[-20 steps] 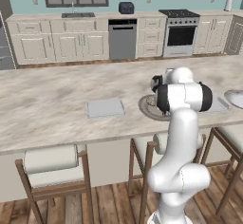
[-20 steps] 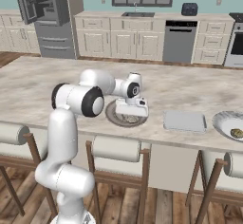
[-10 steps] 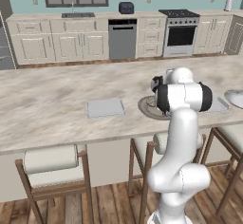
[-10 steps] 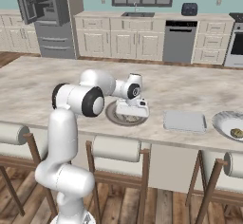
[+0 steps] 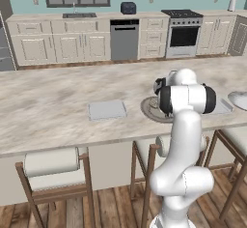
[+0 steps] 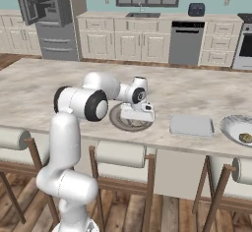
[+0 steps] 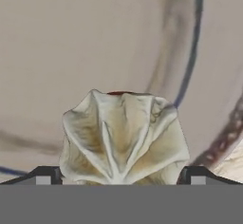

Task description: Place two dumplings into each of the tupperware containers and then place the containers in the fridge.

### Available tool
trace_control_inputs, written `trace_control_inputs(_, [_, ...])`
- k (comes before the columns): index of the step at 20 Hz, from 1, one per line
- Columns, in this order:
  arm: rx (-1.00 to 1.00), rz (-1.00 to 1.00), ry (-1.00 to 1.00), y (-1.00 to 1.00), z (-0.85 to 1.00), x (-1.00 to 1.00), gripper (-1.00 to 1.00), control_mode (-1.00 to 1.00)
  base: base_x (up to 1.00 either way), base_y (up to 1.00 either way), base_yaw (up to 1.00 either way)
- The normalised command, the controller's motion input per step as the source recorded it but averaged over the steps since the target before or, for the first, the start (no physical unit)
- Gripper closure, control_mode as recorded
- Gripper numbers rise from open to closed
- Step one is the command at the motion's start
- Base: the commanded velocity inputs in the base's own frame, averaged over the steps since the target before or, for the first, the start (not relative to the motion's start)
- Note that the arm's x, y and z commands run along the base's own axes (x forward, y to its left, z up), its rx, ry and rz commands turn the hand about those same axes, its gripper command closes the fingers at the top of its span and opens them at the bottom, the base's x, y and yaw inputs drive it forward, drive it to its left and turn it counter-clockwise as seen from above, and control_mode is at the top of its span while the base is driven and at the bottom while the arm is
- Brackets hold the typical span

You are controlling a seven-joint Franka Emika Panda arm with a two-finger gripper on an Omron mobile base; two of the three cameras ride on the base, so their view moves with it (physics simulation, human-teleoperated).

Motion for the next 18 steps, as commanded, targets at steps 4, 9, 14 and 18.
trace_control_inputs(4, [0.00, 0.00, 0.00, 0.00, 0.00, 0.00, 1.00, -1.00, 0.00, 0.00, 0.00])
trace_control_inputs(9, [0.00, 0.00, -0.02, 0.07, 0.20, -0.09, 1.00, -1.00, 0.00, 0.00, 0.00])
trace_control_inputs(14, [0.00, 0.00, -0.02, 0.55, 0.58, -0.27, 1.00, -1.00, 0.00, 0.00, 0.00])
trace_control_inputs(18, [0.00, 0.00, 0.00, 0.88, 0.46, -0.03, 1.00, -1.00, 0.00, 0.00, 0.00])
